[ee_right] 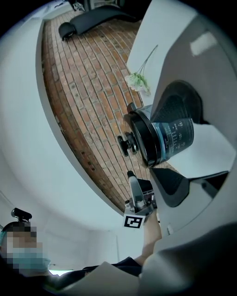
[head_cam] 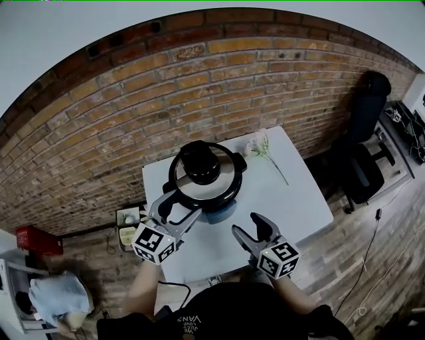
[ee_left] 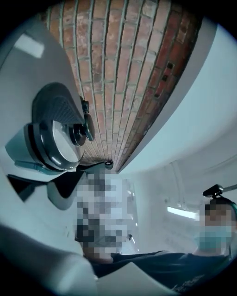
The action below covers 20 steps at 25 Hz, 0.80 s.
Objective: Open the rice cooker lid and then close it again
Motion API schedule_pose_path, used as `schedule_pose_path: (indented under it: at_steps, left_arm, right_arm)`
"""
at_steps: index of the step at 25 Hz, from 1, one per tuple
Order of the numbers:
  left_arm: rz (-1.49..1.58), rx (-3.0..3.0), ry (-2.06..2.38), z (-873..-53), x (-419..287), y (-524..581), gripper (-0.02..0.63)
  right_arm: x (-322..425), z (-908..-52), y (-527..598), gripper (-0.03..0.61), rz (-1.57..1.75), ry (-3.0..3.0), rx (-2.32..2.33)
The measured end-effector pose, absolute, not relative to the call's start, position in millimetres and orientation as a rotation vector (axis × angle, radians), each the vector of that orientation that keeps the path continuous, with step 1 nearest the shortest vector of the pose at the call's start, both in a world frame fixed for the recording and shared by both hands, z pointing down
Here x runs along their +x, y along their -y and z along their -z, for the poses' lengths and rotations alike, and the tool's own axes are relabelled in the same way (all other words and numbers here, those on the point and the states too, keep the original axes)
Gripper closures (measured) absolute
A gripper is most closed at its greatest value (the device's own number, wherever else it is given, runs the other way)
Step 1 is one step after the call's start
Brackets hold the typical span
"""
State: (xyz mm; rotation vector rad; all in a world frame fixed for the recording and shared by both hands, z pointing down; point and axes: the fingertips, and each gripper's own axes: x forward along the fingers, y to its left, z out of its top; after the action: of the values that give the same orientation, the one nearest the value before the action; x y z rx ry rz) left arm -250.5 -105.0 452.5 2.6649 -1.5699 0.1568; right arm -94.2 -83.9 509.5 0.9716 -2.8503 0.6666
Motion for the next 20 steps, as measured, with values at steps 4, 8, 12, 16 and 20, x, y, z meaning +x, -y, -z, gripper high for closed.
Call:
schedule_pose_path:
  at_steps: [4,8,12,16,20]
  left_arm:
    - [-0.165,2.709,1.533,-441.0,-253.8,131.5,0.296]
    - [-0.187,2.722,1.535,-435.1,-253.5,160.3,0.296]
    - [-0.267,2.728,1.522,-434.2,-252.1,189.8,0.296]
    - [-0.385,2.751,1.43,-435.9,-245.2,210.9,0.296]
    - [-0.558,2.771,1.247,-448.0,-227.5,223.1,0.295]
  right_arm:
    - [-89.2,-505.9,83.0,0.279,-0.661,2.839,1.015]
    - [-84.6,-499.7,92.6,0.279,-0.661,2.856,0.989]
    - [-81.8,-493.4,110.3,0.279,-0.664,2.875,0.932]
    - [-82.5,-494.9,127.4,0.281,-0.674,2.885,0.858]
    - [-84.2,-496.4,141.7,0.279,-0.682,2.891,0.809]
